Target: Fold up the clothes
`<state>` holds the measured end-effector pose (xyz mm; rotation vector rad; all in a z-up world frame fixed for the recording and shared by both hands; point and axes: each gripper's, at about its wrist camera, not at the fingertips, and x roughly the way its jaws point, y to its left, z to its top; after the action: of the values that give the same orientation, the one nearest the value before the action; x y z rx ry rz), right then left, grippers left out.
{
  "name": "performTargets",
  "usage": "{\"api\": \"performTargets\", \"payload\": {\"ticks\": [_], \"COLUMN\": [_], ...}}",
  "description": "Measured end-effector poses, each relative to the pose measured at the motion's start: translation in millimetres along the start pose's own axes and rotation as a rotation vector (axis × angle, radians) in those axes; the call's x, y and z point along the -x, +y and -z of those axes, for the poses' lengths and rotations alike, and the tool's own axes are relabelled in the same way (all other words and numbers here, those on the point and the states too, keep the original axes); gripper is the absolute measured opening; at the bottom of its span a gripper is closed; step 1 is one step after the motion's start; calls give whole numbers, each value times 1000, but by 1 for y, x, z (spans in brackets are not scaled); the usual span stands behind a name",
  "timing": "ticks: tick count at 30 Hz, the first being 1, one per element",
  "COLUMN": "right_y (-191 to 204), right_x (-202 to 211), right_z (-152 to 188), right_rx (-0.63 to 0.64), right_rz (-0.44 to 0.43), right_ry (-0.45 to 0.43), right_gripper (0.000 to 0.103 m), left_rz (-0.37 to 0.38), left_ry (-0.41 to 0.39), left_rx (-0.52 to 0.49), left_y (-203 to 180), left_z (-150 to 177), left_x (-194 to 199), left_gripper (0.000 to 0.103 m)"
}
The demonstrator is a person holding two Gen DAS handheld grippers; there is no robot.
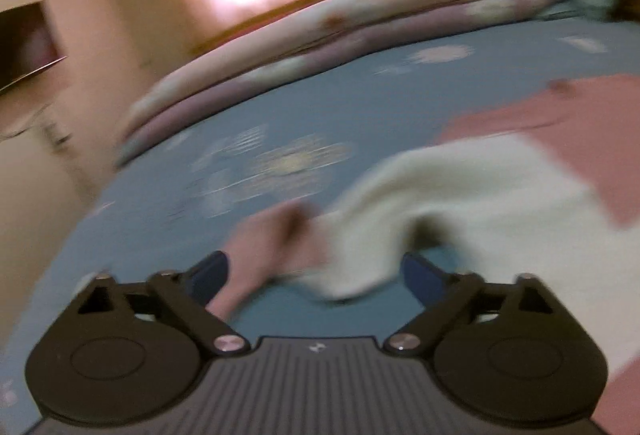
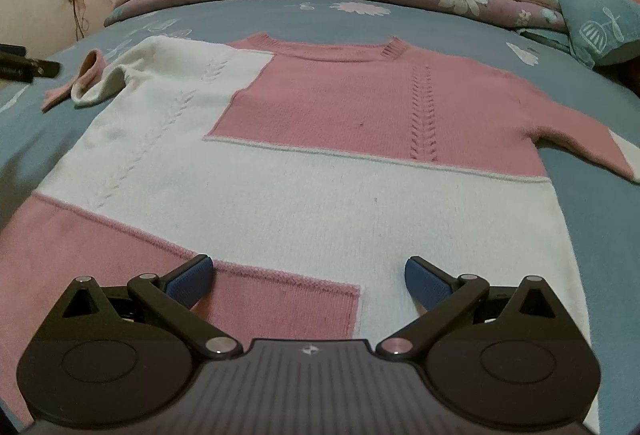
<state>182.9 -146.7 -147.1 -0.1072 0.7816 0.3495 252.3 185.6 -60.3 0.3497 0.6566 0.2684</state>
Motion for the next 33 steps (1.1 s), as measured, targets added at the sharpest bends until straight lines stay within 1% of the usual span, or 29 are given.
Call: {"api": "performTargets", "payload": {"ticks": [1,2,3,5,8,10,12,16,18,19,20,21,25,28,33], "right_y": [0,0,0,1,2,2,2,4,5,5,6,6,6,5,4], "right_x": [0,0,0,-1,-1,-1,-2,-3,-3,-3,-3,-3,-4,-4,-4], "right_z": [0,1,1,1,1,1,1,2,3,3,3,3,3,3,2], "right_rx": [1,1,0,-1,0,2,2,5,8,7,5,3,-4,-7,-7], "right_rz": [-1,-2,-3,-1,1,2,3,9,13,15,16,17,21,20,18], "right_ry": [-3,-5,-6,-6,-6,-7,-10,-16,-20,-22,-24,-25,-31,-31,-30], "right_gripper": [103,103,103,103,103,103,103,103,103,103,103,103,103,103,103], "left_rz": [-37,-63,-72,-54,-26,-4,6,3,9,14,19,22,-21,-72,-168], "left_ry": [17,33,50,79,80,79,92,80,97,108,117,127,137,125,136], "left_rx": [0,-6,-17,-29,-78,-98,-95,-74,-58,-48,-44,-41,-54,-19,54], "left_y": [12,21,27,33,27,22,20,23,27,27,27,26,24,34,64], "left_z": [4,9,13,22,34,38,41,40,38,37,36,35,34,32,25], "left_x": [-10,-20,-30,-48,-66,-76,-87,-101,-108,-110,-110,-111,-115,-111,-113], "left_gripper": [72,64,59,58,57,51,48,44,28,25,13,6,4,4,4]}}
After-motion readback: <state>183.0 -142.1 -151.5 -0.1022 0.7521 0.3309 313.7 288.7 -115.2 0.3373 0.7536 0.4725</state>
